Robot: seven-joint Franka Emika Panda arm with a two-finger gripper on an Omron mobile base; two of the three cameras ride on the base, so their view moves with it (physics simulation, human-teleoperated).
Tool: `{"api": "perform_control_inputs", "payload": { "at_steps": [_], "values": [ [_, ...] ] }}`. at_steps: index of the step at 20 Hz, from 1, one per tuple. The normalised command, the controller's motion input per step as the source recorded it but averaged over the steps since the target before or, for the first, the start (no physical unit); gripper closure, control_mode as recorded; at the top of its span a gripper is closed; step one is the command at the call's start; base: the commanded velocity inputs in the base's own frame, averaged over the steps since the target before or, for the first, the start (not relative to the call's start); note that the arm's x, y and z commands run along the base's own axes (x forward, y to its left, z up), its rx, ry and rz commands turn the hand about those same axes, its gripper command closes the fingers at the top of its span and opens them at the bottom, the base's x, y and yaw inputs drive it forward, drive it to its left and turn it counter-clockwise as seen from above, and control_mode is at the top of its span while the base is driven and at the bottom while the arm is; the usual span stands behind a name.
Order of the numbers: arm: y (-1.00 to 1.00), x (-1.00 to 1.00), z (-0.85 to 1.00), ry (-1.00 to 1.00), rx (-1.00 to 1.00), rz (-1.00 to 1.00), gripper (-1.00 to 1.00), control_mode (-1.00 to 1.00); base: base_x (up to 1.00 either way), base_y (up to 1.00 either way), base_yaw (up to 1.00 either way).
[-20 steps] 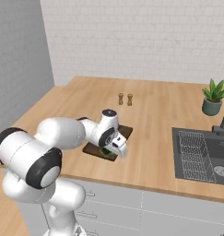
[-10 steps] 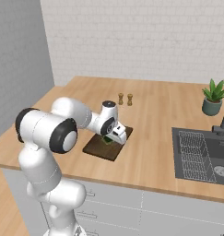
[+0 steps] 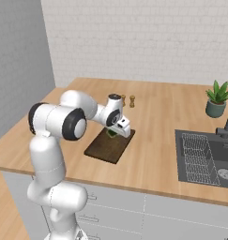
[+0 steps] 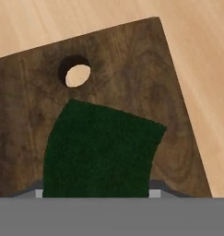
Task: Pick up the sponge from the counter and clean the cutting board by briefly scrubbing or pressing down on the cutting board. Once finished, release the sponge.
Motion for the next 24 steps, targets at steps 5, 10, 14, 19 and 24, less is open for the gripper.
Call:
{"api": "perform_control_inputs", "payload": {
  "at_steps": [5, 10, 14, 19, 24],
  "values": [
    [0.16, 0.00, -0.51, 0.00, 0.01, 0.00, 1.00, -1.00, 0.00, 0.00, 0.00],
    [0.30, 0.00, -0.58, 0.00, 0.00, 0.00, 1.00, -1.00, 0.00, 0.00, 0.00],
    [0.20, -0.39, -0.40, 0.00, 0.00, 0.00, 1.00, -1.00, 0.00, 0.00, 0.00],
    [0.23, -0.73, -0.49, 0.06, -0.01, 0.00, 1.00, -1.00, 0.00, 0.00, 0.00],
    [0.17, -0.83, -0.65, 0.20, -0.02, 0.00, 1.00, -1.00, 0.00, 0.00, 0.00]
  ]
}}
